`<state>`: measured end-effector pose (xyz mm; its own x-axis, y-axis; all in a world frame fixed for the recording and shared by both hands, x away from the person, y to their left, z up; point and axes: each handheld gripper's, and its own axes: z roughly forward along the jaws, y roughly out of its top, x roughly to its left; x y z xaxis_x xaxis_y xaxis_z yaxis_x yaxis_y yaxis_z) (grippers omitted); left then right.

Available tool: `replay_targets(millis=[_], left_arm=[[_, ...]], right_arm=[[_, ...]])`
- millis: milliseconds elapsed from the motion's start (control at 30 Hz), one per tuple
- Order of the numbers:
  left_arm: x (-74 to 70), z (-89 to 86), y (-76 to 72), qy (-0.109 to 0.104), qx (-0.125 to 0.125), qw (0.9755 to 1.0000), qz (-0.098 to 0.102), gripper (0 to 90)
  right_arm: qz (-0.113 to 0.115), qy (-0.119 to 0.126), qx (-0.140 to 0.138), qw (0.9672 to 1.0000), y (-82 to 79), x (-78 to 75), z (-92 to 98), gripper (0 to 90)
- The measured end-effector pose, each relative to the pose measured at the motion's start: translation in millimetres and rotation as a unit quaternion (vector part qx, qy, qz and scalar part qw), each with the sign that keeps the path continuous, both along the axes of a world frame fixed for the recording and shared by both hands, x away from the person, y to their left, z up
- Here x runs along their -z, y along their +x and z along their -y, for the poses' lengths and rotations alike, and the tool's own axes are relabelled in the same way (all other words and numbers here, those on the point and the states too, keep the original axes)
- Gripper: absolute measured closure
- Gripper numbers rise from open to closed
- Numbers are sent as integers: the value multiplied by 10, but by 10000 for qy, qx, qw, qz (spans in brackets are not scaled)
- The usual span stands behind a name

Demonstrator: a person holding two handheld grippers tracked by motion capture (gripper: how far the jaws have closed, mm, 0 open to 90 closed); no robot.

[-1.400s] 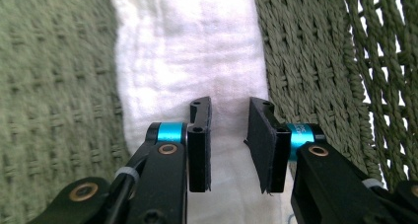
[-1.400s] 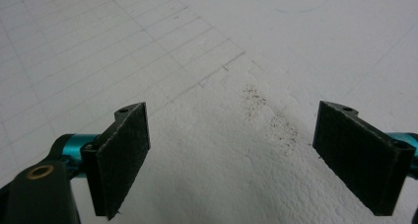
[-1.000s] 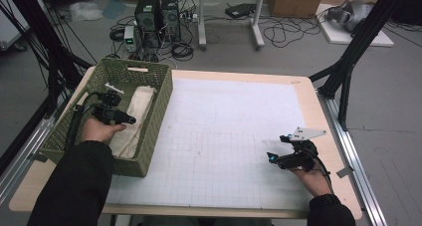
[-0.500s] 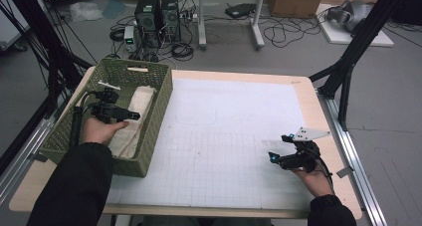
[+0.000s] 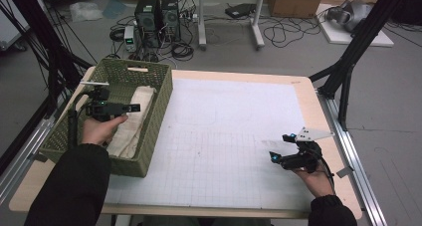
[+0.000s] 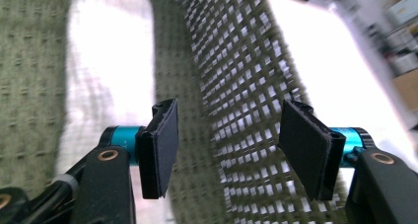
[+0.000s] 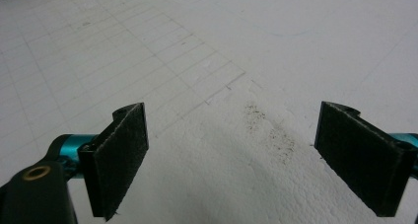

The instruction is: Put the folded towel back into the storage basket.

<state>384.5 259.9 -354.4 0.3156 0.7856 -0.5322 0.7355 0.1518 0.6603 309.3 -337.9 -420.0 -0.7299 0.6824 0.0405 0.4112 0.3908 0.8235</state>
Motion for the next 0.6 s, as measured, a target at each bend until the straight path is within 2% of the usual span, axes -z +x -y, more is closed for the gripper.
replay_targets(millis=[100, 200, 367, 600], left_arm=[[-9, -3, -24, -240, 41, 9996, 124, 396], [-16, -10, -54, -449, 74, 9983, 361, 404], [-29, -3, -77, -783, 162, 9955, 514, 392], [-33, 9, -99, -1020, 242, 9926, 618, 349]], right_arm=[[-17, 23, 5, 10000, -5, -4, 2, 121], [19, 21, -20, 10000, -11, -7, -4, 121], [17, 58, -19, 10000, -10, -10, -3, 120], [49, 108, -15, 9999, -8, -16, 1, 119]])
